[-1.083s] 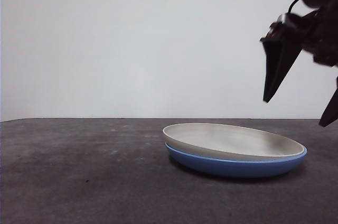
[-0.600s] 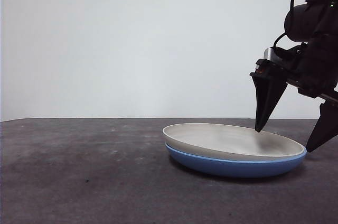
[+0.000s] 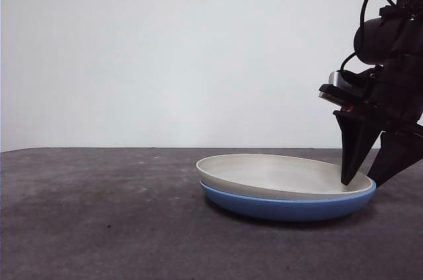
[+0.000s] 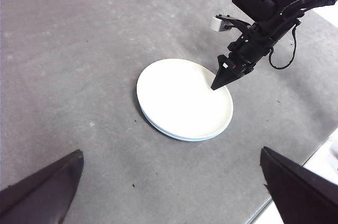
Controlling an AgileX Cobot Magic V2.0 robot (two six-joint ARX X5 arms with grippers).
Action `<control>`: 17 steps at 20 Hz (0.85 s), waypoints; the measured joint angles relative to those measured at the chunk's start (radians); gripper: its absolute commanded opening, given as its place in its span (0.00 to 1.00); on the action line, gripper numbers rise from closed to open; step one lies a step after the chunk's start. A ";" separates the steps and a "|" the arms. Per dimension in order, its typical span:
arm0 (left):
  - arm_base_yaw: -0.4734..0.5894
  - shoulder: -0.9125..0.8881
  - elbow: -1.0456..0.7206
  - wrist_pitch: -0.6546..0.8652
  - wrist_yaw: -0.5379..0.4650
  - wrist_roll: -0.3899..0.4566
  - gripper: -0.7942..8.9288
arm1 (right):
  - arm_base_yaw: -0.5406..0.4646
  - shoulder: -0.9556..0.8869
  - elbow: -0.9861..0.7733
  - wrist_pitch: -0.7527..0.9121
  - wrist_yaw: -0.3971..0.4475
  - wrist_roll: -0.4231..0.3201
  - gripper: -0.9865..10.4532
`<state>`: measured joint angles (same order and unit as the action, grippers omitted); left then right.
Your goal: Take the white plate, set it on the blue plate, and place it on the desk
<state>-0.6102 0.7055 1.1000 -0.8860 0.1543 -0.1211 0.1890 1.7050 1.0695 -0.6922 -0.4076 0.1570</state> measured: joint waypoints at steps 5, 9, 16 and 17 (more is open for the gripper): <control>0.000 -0.001 0.000 -0.001 0.000 0.000 0.66 | -0.014 0.022 0.001 -0.015 0.015 -0.001 0.17; 0.000 -0.011 0.000 -0.014 0.000 0.000 0.66 | -0.019 0.031 0.006 -0.019 0.004 -0.003 0.09; 0.000 -0.012 0.000 -0.017 0.000 0.000 0.66 | -0.030 0.031 0.027 -0.063 0.000 -0.003 0.09; 0.000 -0.012 0.000 -0.018 0.000 0.000 0.66 | -0.034 0.030 0.042 -0.089 0.001 -0.004 0.09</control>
<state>-0.6102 0.6933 1.1000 -0.9035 0.1543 -0.1211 0.1551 1.7351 1.1114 -0.7815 -0.4068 0.1528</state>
